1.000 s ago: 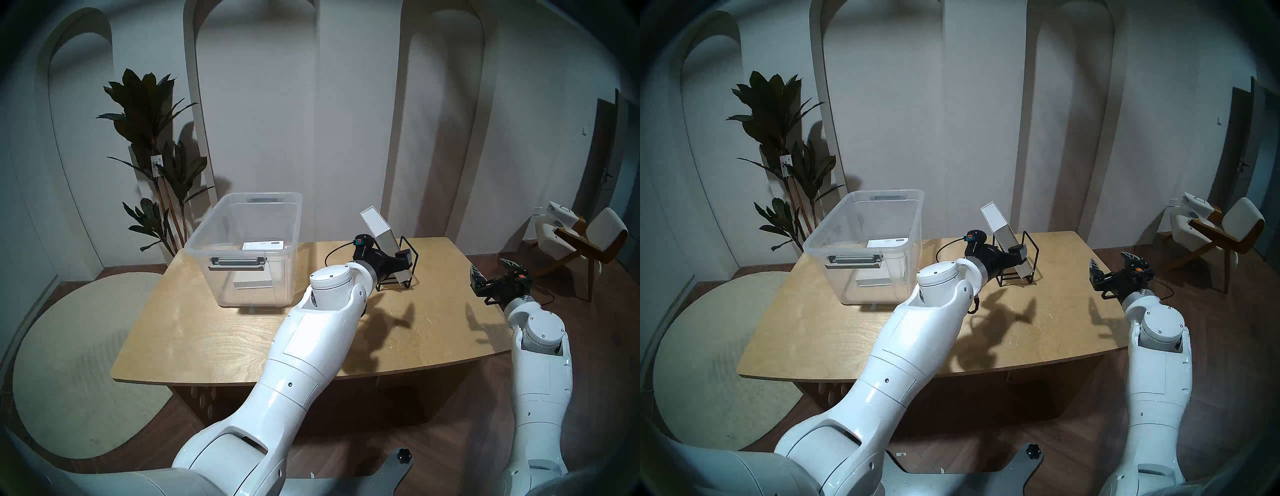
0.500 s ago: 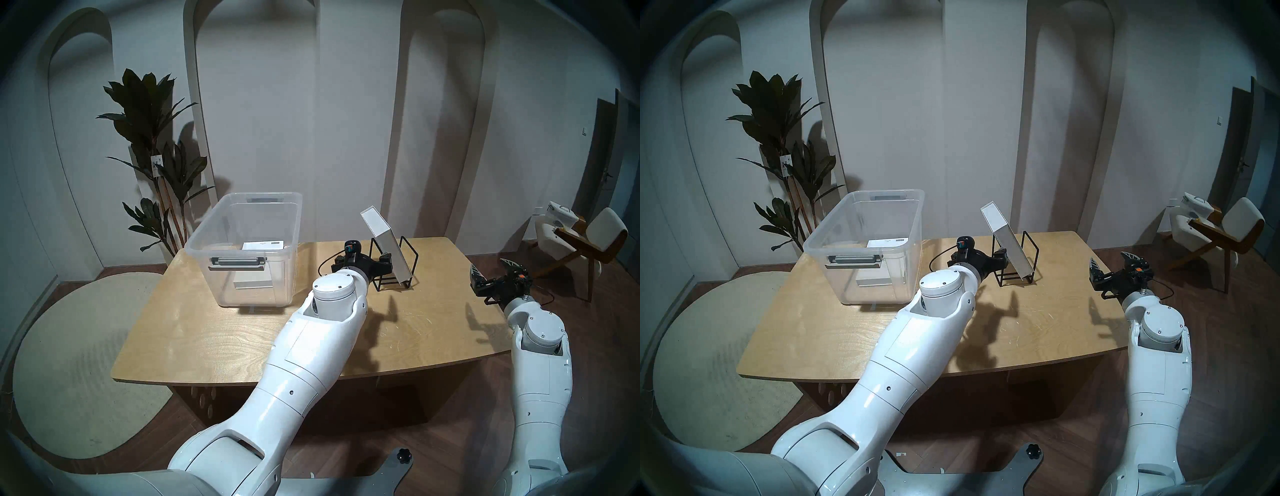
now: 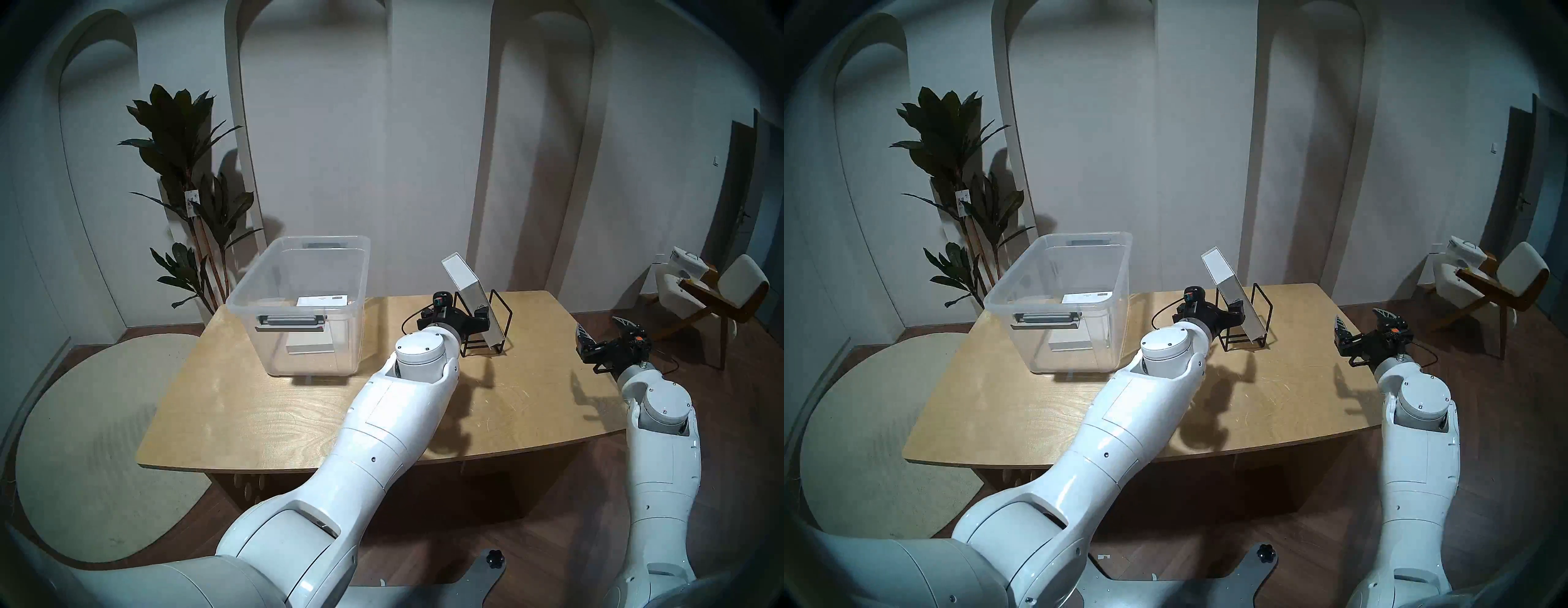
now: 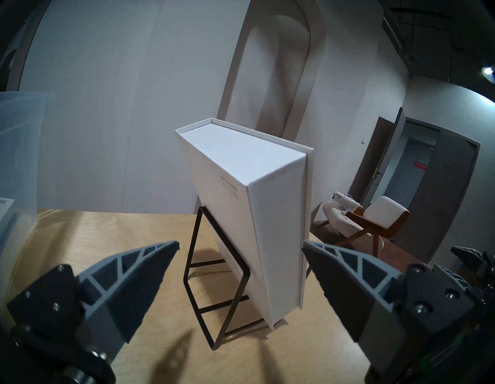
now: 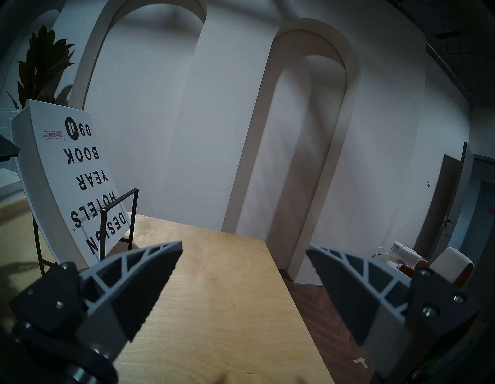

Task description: Pack the books into the storage box

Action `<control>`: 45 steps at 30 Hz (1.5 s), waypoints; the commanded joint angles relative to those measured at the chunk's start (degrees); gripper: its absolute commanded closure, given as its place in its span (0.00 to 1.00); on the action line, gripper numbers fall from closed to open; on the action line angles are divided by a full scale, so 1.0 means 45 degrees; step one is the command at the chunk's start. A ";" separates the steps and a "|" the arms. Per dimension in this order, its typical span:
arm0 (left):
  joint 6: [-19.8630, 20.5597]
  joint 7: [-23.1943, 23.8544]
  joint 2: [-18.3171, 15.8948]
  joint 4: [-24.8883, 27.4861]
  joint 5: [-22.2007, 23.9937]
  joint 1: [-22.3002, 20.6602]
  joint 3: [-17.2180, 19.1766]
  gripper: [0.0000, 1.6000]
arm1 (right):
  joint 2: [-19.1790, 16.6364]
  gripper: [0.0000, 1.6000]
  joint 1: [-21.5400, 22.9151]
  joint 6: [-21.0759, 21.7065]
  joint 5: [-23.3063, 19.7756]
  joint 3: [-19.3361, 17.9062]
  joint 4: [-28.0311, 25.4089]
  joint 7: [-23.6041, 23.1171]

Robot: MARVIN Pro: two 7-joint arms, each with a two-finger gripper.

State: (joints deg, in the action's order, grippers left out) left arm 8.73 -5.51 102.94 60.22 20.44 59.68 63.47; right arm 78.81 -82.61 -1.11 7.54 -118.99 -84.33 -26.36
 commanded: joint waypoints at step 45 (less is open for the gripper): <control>-0.3070 0.1058 0.1250 -0.5248 0.0274 -0.3882 0.0873 0.00 | -0.0042 0.00 0.0120 -0.0131 -0.0036 0.0047 -0.0252 0.0011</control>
State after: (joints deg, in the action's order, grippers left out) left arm -3.51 -0.42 107.17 38.80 21.45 48.05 66.39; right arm 78.77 -82.61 -1.18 7.50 -118.93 -84.30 -26.23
